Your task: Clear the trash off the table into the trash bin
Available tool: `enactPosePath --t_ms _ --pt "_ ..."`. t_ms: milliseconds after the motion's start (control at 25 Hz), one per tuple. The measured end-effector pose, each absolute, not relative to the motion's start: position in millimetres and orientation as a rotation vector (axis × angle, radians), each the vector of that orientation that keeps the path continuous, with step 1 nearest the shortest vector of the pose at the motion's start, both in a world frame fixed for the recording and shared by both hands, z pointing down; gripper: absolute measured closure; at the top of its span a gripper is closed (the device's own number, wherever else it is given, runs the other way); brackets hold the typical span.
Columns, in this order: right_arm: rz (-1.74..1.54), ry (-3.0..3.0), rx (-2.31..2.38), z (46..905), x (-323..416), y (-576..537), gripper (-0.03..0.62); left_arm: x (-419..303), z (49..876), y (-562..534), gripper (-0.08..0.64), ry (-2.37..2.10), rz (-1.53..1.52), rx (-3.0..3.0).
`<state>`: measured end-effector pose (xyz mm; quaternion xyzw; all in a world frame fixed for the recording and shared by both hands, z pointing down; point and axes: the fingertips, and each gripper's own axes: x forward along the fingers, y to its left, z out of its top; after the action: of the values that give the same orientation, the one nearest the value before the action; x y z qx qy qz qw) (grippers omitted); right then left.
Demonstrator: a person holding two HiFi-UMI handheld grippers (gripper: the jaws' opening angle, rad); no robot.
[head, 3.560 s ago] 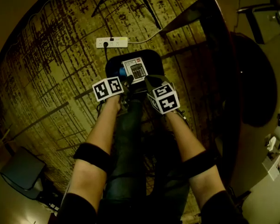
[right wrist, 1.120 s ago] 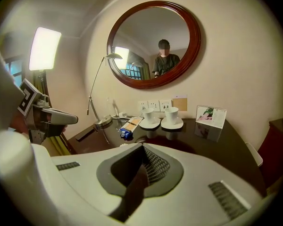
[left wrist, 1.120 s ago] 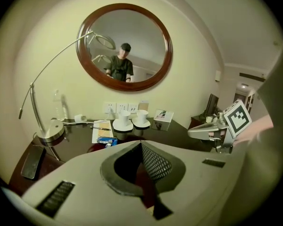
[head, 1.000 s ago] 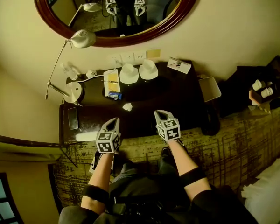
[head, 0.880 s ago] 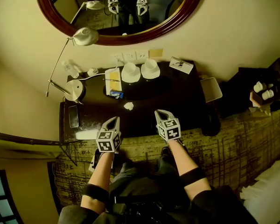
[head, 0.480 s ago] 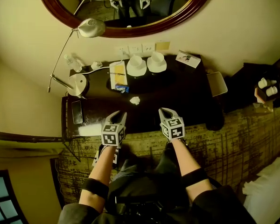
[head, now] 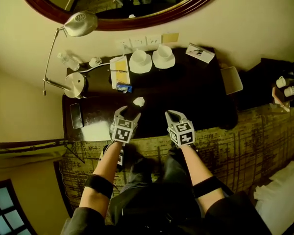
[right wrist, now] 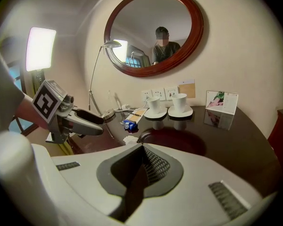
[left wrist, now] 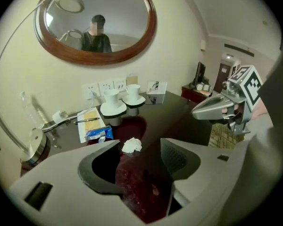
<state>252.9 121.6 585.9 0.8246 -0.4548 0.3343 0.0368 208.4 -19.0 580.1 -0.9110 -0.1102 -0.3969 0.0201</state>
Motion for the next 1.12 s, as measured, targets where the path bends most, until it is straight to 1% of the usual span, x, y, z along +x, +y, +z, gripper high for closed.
enactPosePath --t_ms 280,440,600,720,800,880,960,1120 --pt "1.08 -1.421 2.473 608.4 263.4 142.0 0.589 251.2 638.1 -10.3 0.287 -0.409 -1.348 -2.589" --pt "1.124 -1.408 2.475 621.3 267.6 157.9 0.589 261.8 669.8 -10.0 0.288 -0.401 -1.426 -2.55" --pt "1.149 -1.395 2.479 631.6 271.3 169.3 0.589 264.2 690.7 -13.2 0.321 -0.372 -1.5 -2.543" --pt "1.157 -1.39 2.483 634.3 275.1 173.8 0.589 264.1 700.1 -14.0 0.33 -0.36 -1.53 -2.527" --pt "1.158 -1.389 2.486 634.8 276.5 175.1 0.589 263.5 703.0 -15.7 0.357 -0.343 -1.532 -2.52" --pt "1.155 -1.384 2.49 635.5 278.5 176.8 0.589 264.7 702.4 -20.5 0.465 -0.302 -1.519 -2.516" --pt "1.152 -1.381 2.49 635.6 280.2 178.1 0.589 266.4 698.7 -24.2 0.523 -0.259 -1.513 -2.531" --pt "1.151 -1.388 2.482 635.3 278.8 175.8 0.589 267.9 686.8 -25.4 0.545 -0.242 -1.476 -2.577"
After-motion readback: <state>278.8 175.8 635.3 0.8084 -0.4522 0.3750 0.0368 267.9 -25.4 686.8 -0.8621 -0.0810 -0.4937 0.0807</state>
